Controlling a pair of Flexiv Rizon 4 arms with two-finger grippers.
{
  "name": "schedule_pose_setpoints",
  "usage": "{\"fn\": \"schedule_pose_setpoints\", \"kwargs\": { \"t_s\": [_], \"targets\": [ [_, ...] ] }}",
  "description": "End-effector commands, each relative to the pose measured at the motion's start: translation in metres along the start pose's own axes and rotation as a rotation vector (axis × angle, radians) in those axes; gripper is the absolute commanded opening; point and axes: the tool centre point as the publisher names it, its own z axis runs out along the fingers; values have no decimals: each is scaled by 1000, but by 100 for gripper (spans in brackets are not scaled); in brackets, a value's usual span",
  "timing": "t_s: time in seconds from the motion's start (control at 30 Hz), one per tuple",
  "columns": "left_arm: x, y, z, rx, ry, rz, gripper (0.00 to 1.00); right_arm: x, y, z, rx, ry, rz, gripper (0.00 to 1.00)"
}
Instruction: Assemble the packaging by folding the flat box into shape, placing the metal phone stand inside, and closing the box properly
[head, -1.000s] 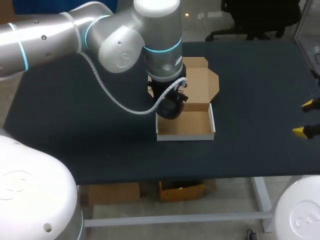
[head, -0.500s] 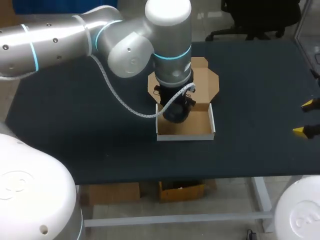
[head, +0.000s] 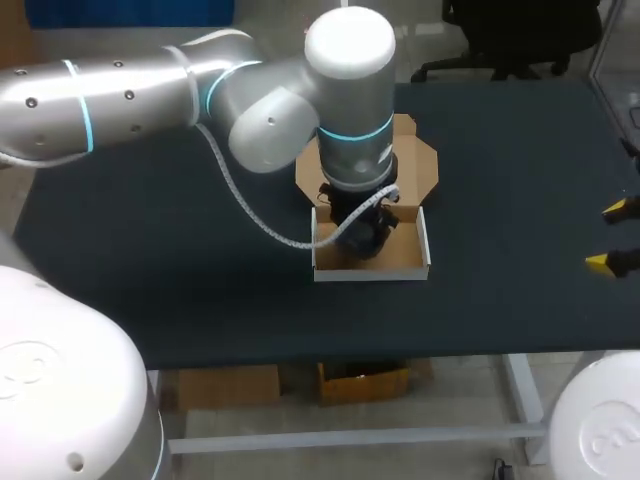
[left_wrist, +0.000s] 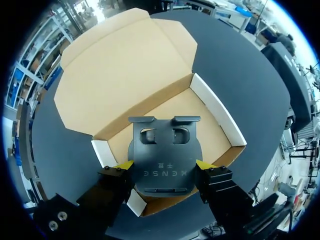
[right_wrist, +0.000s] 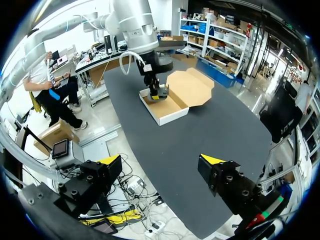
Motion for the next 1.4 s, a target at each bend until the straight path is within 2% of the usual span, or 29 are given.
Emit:
{"fn": "schedule_pose_setpoints", "kwargs": {
  "t_s": [0.03,0.4,1.4],
  "targets": [
    [6,-7,8,-13,-8,10,0,1,0,-2,-4,1,-2,100],
    [13,-9,19,-34,12,29,0,1,0,-2,-4,1,-2,100],
    [4,-20,41,-105,21,54,0,1,0,-2,-4,1,-2,100]
  ]
}}
